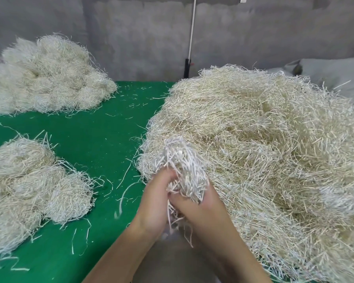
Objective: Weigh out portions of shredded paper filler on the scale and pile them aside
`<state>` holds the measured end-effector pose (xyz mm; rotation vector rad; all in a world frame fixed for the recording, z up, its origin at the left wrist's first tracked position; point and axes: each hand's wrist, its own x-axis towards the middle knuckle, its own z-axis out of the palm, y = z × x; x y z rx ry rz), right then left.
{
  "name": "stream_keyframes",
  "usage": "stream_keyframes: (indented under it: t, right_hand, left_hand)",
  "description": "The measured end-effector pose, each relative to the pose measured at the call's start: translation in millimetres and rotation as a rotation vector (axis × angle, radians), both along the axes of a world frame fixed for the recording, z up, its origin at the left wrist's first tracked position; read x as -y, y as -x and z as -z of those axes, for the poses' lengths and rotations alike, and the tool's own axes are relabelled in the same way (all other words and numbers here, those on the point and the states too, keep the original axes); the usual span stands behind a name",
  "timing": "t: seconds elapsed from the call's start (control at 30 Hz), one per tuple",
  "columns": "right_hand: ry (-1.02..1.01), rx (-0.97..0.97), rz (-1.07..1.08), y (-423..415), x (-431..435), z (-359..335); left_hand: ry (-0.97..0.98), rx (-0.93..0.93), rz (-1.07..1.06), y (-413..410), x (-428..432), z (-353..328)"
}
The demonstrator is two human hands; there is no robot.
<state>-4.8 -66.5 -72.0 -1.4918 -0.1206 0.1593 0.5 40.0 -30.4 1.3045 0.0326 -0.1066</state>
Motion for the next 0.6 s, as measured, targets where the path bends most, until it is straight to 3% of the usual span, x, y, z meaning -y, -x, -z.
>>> stream_keyframes:
  t: [0.13,0.27,0.33,0.43,0.6]
  right_hand:
    - [-0.099,0.033,0.06,3.9,-4.1,-10.8]
    - [-0.138,0.021,0.088,10.7,9.3,-20.5]
    - [-0.204,0.012,0.134,13.3,20.0,-22.8]
    - [-0.357,-0.016,0.297,13.3,37.8,-19.6]
    - [-0.489,0.015,0.441,10.3,40.7,-18.5]
  left_hand:
    - [0.036,0.088,-0.173,-14.0,-1.3,-6.8]
    - [0.098,0.16,-0.154,-22.4,-14.7,-6.6]
    - [0.014,0.166,-0.139,-19.4,-29.2,-6.6]
    - [-0.449,0.109,-0.09,-12.6,-43.9,1.4]
    - [-1.107,-0.008,0.327,-9.9,-30.6,21.0]
